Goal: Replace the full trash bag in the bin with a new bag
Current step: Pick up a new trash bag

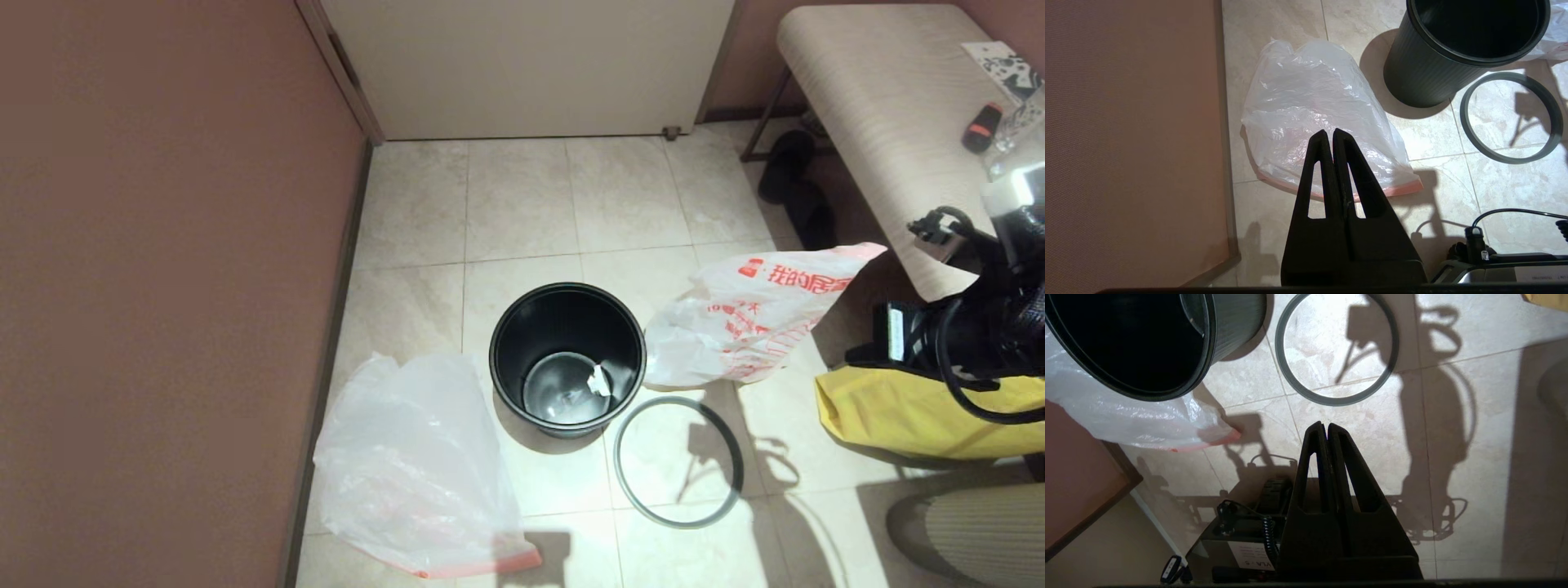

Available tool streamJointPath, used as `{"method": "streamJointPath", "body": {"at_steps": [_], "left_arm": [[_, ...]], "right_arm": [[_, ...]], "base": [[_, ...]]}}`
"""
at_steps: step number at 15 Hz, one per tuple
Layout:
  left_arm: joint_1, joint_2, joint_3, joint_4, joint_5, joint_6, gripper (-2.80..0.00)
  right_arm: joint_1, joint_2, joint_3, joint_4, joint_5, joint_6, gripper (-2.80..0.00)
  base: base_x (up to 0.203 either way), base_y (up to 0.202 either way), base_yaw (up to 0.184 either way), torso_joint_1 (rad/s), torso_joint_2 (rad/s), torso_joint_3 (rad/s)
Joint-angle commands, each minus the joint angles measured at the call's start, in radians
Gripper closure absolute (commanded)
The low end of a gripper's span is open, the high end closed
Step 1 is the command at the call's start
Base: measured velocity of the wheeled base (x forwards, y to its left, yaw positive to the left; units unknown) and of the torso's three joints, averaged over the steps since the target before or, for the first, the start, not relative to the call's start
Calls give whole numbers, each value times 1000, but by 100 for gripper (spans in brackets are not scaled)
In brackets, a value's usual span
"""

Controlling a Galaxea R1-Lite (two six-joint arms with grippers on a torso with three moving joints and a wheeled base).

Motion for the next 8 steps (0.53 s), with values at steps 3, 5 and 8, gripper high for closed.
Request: {"method": "streamJointPath", "body": {"at_steps": [3, 5, 8], "left_arm": [[0, 1, 0, 1, 0, 1, 0], [0, 1, 0, 1, 0, 1, 0], [0, 1, 0, 1, 0, 1, 0]], "right_arm": [[0, -16, 38, 14, 51, 3, 0], [2, -57, 123, 12, 56, 3, 0], [2, -136, 252, 5, 62, 5, 0]], "base": [[0, 0, 0, 0, 0, 0], [0, 0, 0, 0, 0, 0], [0, 0, 0, 0, 0, 0]]}}
